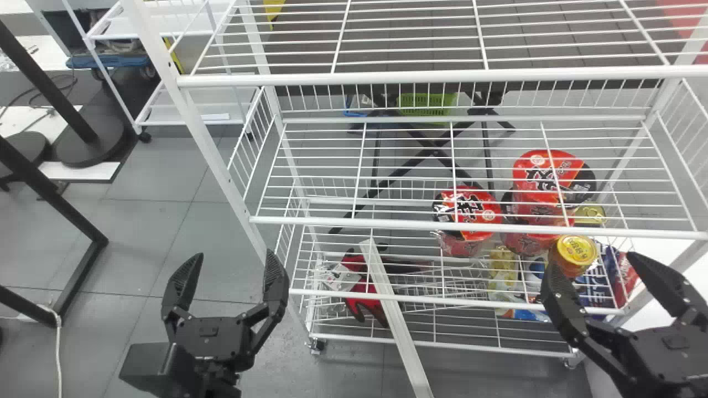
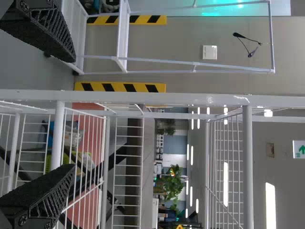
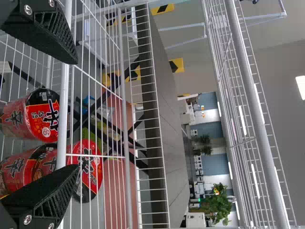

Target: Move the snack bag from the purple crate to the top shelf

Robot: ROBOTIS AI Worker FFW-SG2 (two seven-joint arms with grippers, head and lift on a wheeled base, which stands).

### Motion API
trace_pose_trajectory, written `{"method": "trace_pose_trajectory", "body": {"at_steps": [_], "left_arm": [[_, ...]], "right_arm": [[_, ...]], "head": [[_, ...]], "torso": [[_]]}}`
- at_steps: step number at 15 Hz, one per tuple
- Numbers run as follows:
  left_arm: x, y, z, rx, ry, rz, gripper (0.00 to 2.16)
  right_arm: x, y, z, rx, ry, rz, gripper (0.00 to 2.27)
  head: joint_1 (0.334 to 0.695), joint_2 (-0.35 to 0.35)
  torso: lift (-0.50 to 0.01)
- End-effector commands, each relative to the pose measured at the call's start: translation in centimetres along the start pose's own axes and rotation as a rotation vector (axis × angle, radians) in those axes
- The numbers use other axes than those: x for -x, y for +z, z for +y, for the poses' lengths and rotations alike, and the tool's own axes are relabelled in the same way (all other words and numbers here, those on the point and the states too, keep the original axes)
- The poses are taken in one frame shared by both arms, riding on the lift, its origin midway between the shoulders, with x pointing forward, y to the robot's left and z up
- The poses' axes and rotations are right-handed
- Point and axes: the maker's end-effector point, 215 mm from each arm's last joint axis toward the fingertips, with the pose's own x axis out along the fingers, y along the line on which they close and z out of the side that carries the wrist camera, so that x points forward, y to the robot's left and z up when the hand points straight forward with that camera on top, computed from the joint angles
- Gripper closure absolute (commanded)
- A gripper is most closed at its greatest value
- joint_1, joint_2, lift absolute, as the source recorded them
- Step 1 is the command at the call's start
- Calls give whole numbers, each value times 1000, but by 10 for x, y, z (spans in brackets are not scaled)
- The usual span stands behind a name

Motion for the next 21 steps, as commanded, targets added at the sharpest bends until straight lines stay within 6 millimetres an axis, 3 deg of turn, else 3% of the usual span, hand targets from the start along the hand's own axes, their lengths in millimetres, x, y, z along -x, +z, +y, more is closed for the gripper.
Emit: {"method": "trace_pose_trajectory", "body": {"at_steps": [1, 21], "left_arm": [[0, 0, 0, 1, 1, -1, -2], [1, -1, 0, 1, 1, 2, -2]], "right_arm": [[0, -2, 0, -2, 0, 3, 16], [-1, -5, 1, -4, 2, 3, 16]], "head": [[695, 130], [695, 132]], "torso": [[-332], [-412]]}}
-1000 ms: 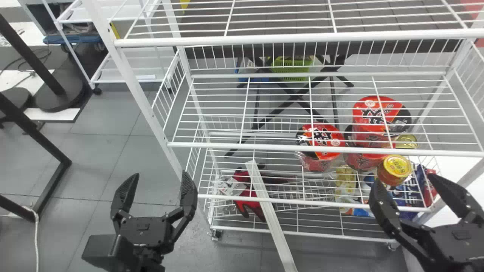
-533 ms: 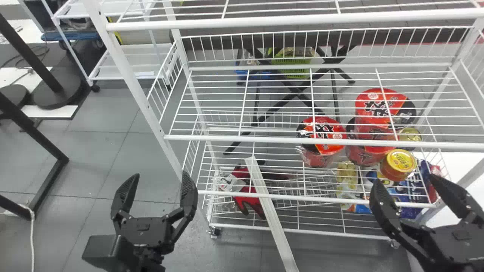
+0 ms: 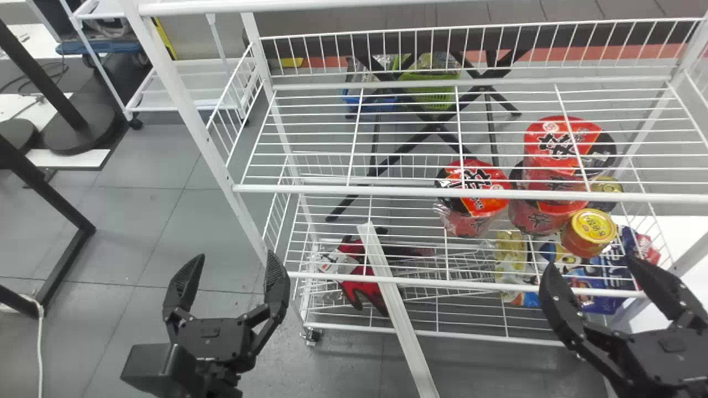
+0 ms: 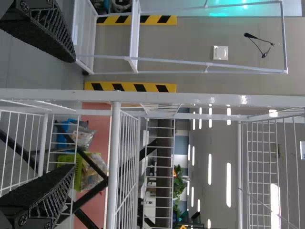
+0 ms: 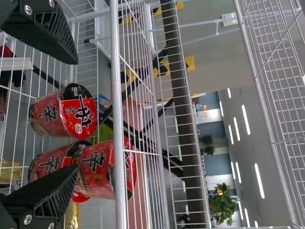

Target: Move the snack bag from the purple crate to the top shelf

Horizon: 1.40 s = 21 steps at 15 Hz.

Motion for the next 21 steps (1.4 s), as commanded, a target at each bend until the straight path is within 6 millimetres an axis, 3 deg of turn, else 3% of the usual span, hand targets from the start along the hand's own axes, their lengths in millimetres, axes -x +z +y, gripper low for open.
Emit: {"method": "trace_pose_trajectory", "body": {"at_steps": [1, 9, 11, 15, 21], "left_arm": [[-1, 1, 1, -1, 0, -2, -2], [-1, 0, 0, -2, -1, 0, -2], [-1, -1, -1, -4, -2, 3, -2], [-2, 0, -1, -4, -2, 1, -2], [-1, -2, 1, -5, -1, 6, -2]], "right_arm": [[0, 0, 0, 0, 0, -1, 16], [-1, -1, 1, 1, 2, 5, 16], [0, 7, 0, 11, 1, -26, 16], [2, 16, 1, 30, 2, -62, 16], [11, 14, -2, 30, 0, -55, 19]], "head": [[695, 133], [695, 134], [695, 134], [695, 130], [695, 132]], "torso": [[-415], [-447], [-454], [-454], [-454]]}}
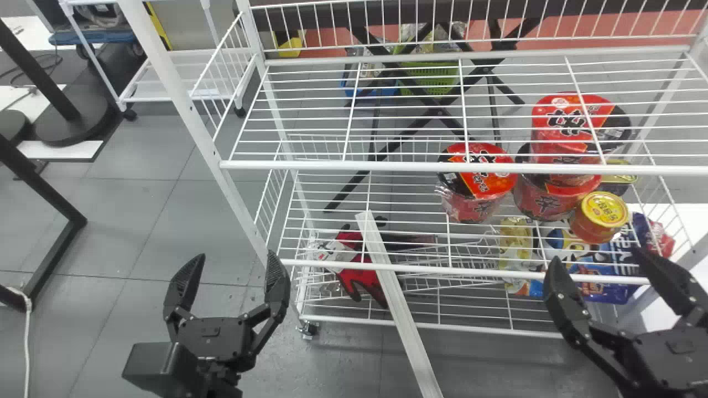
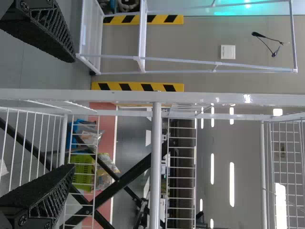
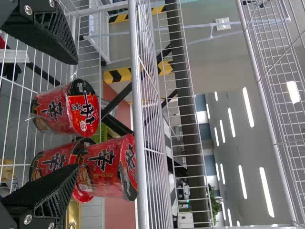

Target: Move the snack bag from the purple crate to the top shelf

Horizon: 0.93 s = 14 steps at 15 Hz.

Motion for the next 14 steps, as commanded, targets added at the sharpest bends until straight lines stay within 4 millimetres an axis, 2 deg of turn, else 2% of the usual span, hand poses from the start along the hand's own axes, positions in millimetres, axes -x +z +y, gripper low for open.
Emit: {"method": "trace_pose_trajectory", "body": {"at_steps": [1, 3, 4, 5, 8, 9, 10, 13, 14], "left_arm": [[0, -1, 1, 1, 2, 2, -2], [2, -3, 6, 0, 9, 3, -2], [2, -3, 8, -1, 14, 2, -2], [3, -4, 9, 0, 15, 2, -2], [1, -6, 8, 1, 14, 4, -2], [0, -6, 7, 3, 12, 3, -2], [0, -5, 6, 4, 10, 2, -2], [0, -7, 6, 3, 9, 5, -2], [0, -8, 6, 3, 9, 6, -2]], "right_arm": [[14, 1, -16, -4, -29, 16, 19], [33, 13, -51, -1, -79, 28, 22], [44, 14, -80, -6, -118, 54, 22], [55, 15, -111, -33, -151, 78, 22], [95, 4, -183, -195, -223, 164, 43], [106, 2, -201, -243, -250, 185, 43], [117, 1, -219, -308, -261, 215, 43], [145, -4, -273, -427, -343, 269, 36], [153, -5, -295, -454, -389, 257, 33]], "head": [[695, 132], [695, 117], [695, 104], [695, 64], [695, -36], [695, -76], [695, -151], [695, -248], [695, -311]], "torso": [[-454], [-454], [-454], [-454], [-454], [-454], [-454], [-454], [-454]]}}
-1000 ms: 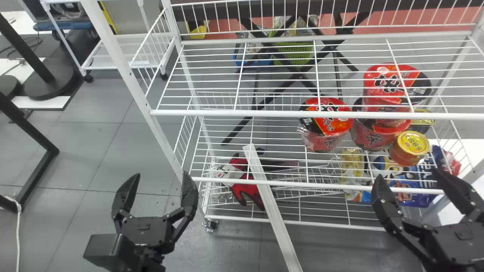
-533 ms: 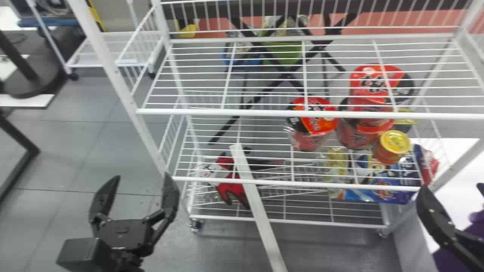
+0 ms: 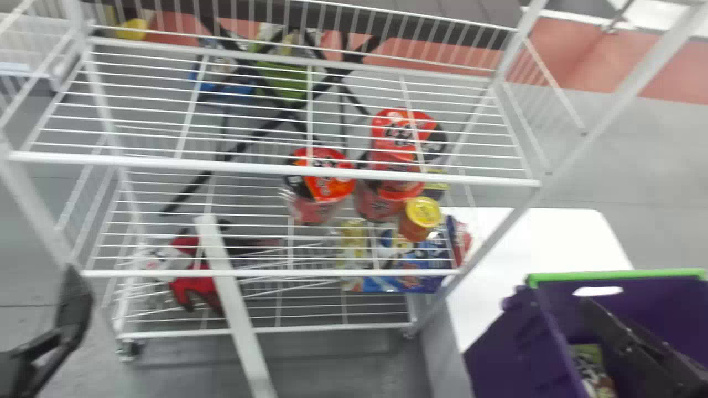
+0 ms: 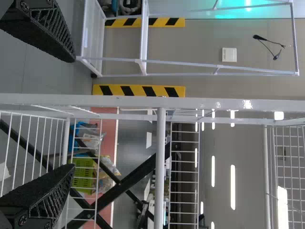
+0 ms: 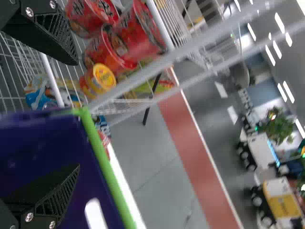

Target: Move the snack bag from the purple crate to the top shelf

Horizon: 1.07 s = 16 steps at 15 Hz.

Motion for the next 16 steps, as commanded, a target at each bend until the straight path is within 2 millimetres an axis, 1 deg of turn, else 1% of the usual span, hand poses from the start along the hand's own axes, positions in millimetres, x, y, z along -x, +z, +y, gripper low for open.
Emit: {"method": "trace_pose_trajectory", "body": {"at_steps": [1, 3, 6, 9, 10, 11, 14, 16], "left_arm": [[0, -1, 0, 0, 0, 2, -2], [-1, -1, -2, -1, -4, 2, -2], [-1, -2, -2, -4, -5, 3, -2], [-1, -2, -8, -4, -18, 5, -2], [-1, -2, -10, -3, -21, 3, -2], [-1, -3, -11, -4, -23, 7, -2], [0, -4, -17, 0, -33, 10, -2], [1, -5, -20, -2, -41, 12, -2]], "right_arm": [[4, 1, -47, -98, -84, 3, 33], [-1, -22, -79, -135, -144, 49, 33], [-13, -46, -121, -172, -220, 106, 36], [-14, -67, -152, -181, -301, 189, 33], [-15, -75, -156, -186, -306, 216, 33], [-17, -90, -159, -184, -320, 270, 33], [-24, -126, -175, -147, -382, 399, 33], [-28, -144, -184, -141, -397, 464, 33]], "head": [[695, -339], [695, -350], [695, -350], [695, -350], [695, -350], [695, -350], [695, -350], [695, -350]], "torso": [[-454], [-454], [-454], [-454], [-454], [-454], [-454], [-454]]}}
